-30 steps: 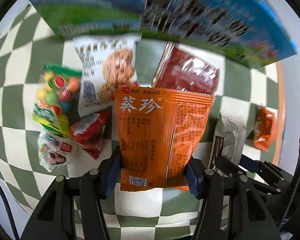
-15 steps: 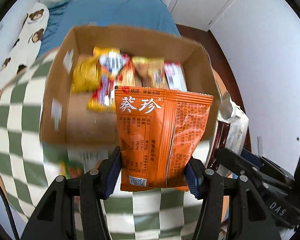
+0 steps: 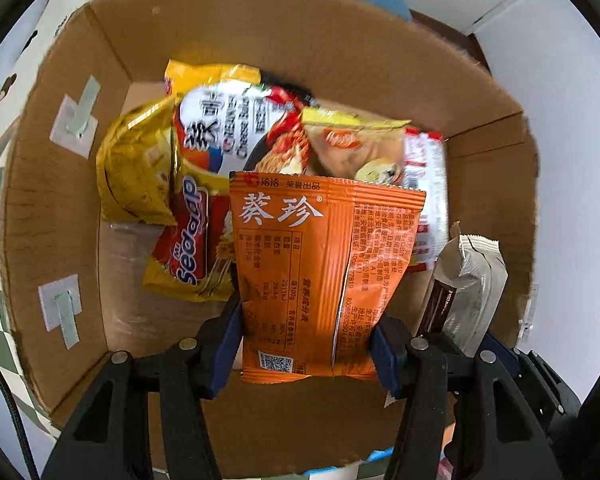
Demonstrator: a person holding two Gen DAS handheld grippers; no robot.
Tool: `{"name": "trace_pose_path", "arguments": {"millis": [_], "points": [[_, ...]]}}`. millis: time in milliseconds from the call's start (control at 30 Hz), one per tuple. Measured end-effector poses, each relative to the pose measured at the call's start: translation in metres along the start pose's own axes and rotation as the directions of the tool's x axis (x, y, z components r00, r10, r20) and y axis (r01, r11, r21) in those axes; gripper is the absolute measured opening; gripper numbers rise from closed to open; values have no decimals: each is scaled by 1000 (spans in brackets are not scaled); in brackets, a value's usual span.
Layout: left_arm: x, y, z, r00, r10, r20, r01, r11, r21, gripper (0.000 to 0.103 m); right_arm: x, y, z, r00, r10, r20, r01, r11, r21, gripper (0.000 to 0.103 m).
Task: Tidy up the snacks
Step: 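Lower the orange Caizhen packet into the box with the left tool while the right tool releases the white packet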
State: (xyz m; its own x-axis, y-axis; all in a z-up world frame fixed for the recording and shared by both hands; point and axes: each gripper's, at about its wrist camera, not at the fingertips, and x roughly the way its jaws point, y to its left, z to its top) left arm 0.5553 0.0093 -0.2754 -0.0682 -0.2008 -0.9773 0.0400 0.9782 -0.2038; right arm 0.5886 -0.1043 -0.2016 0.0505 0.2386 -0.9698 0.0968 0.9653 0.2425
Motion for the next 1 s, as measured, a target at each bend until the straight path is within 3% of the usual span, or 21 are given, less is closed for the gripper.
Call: {"name": "trace_pose_path", "arguments": {"millis": [167, 200, 233, 267, 367, 567, 733, 1000], "points": [[21, 2, -3, 999, 10, -40, -9, 999, 39, 59, 25, -2, -5, 998, -9, -64, 8, 1000, -17, 50], [23, 3, -3, 999, 13, -41, -11, 999, 42, 70, 29, -3, -6, 997, -17, -79, 16, 1000, -17, 53], [24, 4, -2, 999, 11, -43, -9, 999, 43, 81, 34, -4, -6, 995, -21, -100, 19, 1000, -19, 63], [24, 6, -2, 999, 8, -33, -7, 999, 39, 83, 36, -4, -4, 993, -16, -116, 14, 1000, -17, 66], [22, 9, -2, 1000, 11, -10, -11, 1000, 23, 83, 38, 0, -6, 992, -35, -118, 31, 999, -39, 84], [8, 20, -8, 1000, 21, 23, -22, 999, 26, 83, 31, 1, -9, 994, -71, -82, 67, 997, -48, 92], [-21, 21, -29, 990, 49, 129, -56, 997, 50, 83, 12, 1, -12, 995, -102, -9, 101, 994, -47, 92], [-73, 19, -69, 942, 79, 325, -112, 990, 84, 83, -34, 3, -28, 982, -130, 138, 138, 989, -48, 92]]}}
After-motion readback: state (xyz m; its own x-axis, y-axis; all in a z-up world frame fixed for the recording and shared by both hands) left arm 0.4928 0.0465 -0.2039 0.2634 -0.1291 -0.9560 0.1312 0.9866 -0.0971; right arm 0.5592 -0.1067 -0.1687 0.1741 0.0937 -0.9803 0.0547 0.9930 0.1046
